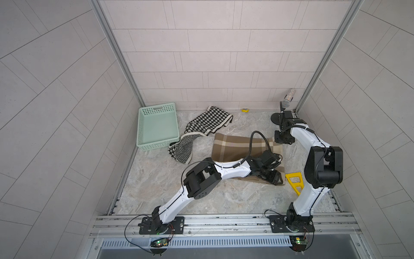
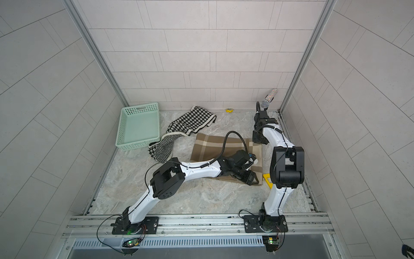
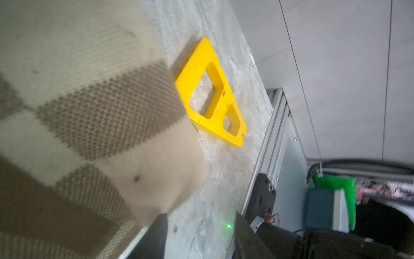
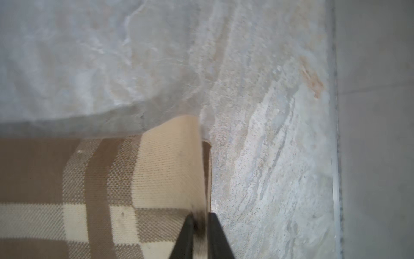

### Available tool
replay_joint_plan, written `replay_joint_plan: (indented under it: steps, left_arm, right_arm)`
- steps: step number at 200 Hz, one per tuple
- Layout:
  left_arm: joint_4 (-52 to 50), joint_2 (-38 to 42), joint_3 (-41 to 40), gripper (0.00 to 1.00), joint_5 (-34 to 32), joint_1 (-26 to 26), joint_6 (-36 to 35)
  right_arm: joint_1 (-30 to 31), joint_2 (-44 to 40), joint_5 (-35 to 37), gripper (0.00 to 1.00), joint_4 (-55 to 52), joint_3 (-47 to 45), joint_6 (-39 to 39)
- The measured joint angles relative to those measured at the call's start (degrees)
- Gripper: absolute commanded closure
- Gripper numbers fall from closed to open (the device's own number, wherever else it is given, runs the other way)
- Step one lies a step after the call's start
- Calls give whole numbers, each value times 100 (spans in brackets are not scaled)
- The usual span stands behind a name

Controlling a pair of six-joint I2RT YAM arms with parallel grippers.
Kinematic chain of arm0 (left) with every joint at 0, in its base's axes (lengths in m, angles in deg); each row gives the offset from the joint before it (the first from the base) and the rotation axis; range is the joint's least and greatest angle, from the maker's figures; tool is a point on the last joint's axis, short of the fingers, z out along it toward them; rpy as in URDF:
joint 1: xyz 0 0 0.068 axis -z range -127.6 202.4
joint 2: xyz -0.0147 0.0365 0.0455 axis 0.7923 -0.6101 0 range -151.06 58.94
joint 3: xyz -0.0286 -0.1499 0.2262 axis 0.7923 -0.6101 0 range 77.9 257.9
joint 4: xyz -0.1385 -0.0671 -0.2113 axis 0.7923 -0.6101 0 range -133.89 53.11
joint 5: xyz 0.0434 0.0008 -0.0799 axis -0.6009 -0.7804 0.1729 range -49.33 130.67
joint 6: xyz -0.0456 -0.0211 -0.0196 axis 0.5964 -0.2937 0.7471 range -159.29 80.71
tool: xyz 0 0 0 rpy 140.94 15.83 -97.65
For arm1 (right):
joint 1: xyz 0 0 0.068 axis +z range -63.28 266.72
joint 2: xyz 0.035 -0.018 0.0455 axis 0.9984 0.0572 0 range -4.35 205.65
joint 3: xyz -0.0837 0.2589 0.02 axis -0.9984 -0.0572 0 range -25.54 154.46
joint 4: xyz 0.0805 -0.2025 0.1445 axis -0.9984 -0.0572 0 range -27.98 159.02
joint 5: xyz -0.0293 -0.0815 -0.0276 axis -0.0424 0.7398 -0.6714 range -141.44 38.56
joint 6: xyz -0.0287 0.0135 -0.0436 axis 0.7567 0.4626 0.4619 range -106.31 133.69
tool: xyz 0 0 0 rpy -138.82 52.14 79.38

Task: Roll up the scarf and place it into the basket
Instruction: Fold the scarf at the center of the board, then adjust the scarf at the center of the board.

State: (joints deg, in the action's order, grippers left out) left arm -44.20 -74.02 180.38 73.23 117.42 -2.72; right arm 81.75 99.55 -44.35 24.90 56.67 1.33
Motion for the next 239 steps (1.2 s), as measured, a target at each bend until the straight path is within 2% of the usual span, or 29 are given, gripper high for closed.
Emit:
replay_joint_plan:
  steps: [7,37,67,90,105,139,154,175,208,239]
  left_arm:
    - [50,55,-44,31,15,11,-33]
    - [-79,769,-560,30,-192,-13,-428]
    - [-181,1974,-1425,32,-614,-260,-658]
    - [-179,2745,-2168,38,-1086,-883,-713]
    - [-323,2922,-2483,38,-1449,-1357,-807]
    - [-1342,2691,-2557,37,-2715,-2295,-1187]
    - [-1790,2509,-2387,36,-3322,-2544,-1381]
    - [-2072,2168,-1996,36,-3807,-2859,-1631]
    - [-2308,1349,-1073,35,-3919,-3233,-1917]
    - [-2411,710,-575,35,-3707,-3390,-2052]
  right_arm:
    - [-72,28,92,58,2,2,-37]
    - [-468,63,328,48,-22,2,-247]
    - [-573,17,295,53,-22,-103,-378]
    - [-407,-284,72,57,-4,-590,-487]
    - [-227,-623,-68,60,7,-1016,-573]
    - [164,-1609,-481,66,92,-2022,-850]
    - [295,-2002,-616,67,144,-2420,-1001]
    - [470,-2490,-732,67,201,-2964,-1217]
    - [557,-3045,-949,68,321,-3685,-1552]
    - [557,-3224,-1064,69,413,-4157,-1840]
